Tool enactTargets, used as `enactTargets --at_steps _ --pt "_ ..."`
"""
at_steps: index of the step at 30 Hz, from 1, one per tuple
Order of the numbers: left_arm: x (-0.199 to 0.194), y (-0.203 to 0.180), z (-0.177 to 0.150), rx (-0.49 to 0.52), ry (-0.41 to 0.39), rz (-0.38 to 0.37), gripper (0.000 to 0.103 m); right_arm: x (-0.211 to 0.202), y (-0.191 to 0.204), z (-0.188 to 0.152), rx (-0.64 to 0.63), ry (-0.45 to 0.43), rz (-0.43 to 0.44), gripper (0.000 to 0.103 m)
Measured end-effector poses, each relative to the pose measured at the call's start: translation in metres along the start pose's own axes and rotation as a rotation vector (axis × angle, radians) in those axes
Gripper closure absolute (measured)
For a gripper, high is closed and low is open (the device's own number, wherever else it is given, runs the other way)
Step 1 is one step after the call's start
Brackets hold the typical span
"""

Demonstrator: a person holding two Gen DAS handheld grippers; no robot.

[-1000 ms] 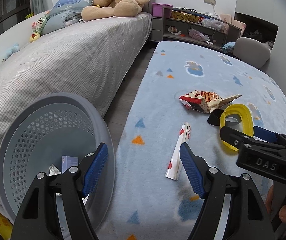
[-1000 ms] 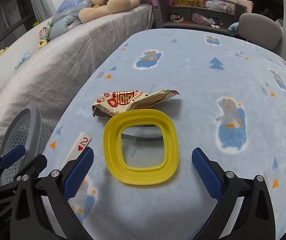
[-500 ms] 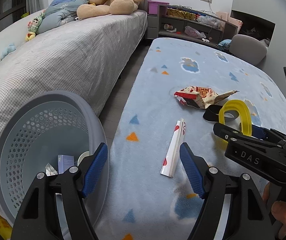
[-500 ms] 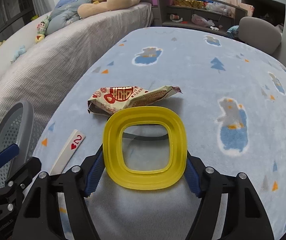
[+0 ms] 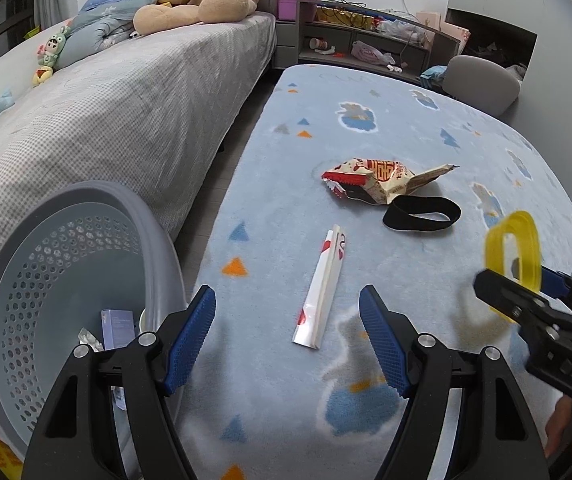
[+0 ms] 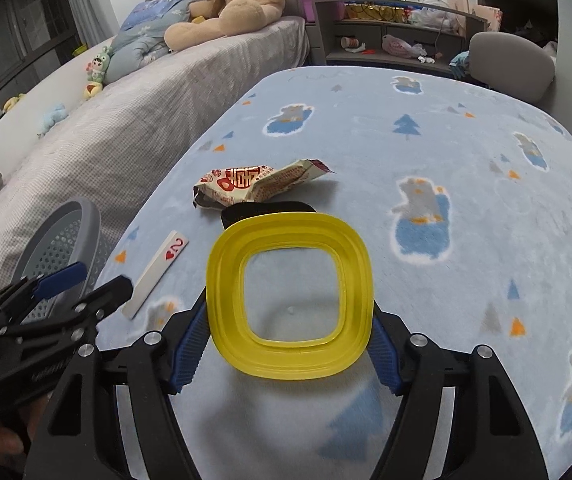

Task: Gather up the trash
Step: 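Grasp the white toothpaste tube with the left tool while the right tool holds the lid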

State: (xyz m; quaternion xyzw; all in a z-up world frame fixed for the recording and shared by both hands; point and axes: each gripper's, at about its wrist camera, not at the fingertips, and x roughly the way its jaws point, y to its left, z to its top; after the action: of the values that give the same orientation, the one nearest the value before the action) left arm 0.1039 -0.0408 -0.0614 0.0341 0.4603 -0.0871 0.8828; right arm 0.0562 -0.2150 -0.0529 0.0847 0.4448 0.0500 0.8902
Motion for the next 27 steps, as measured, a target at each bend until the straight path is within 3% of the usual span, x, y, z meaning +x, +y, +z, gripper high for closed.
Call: enactTargets --at_steps 13,17,22,27 --pt "0.032 -0.015 0.012 0.020 0.049 0.021 0.032 -0.020 -0.028 -0.017 0.059 -0.008 0.041 0.035" --pt "0.038 -0.021 0.012 0.047 0.057 0.041 0.050 -0.024 -0.033 -0.019 0.072 -0.018 0.050 0.035" --pt "0.034 -0.032 0.010 0.087 0.052 0.019 0.087 -0.029 -0.036 -0.020 0.079 -0.028 0.054 0.035" --pt "0.025 -0.032 0.004 0.063 0.062 -0.020 0.088 -0.034 -0.035 -0.022 0.074 -0.033 0.055 0.035"
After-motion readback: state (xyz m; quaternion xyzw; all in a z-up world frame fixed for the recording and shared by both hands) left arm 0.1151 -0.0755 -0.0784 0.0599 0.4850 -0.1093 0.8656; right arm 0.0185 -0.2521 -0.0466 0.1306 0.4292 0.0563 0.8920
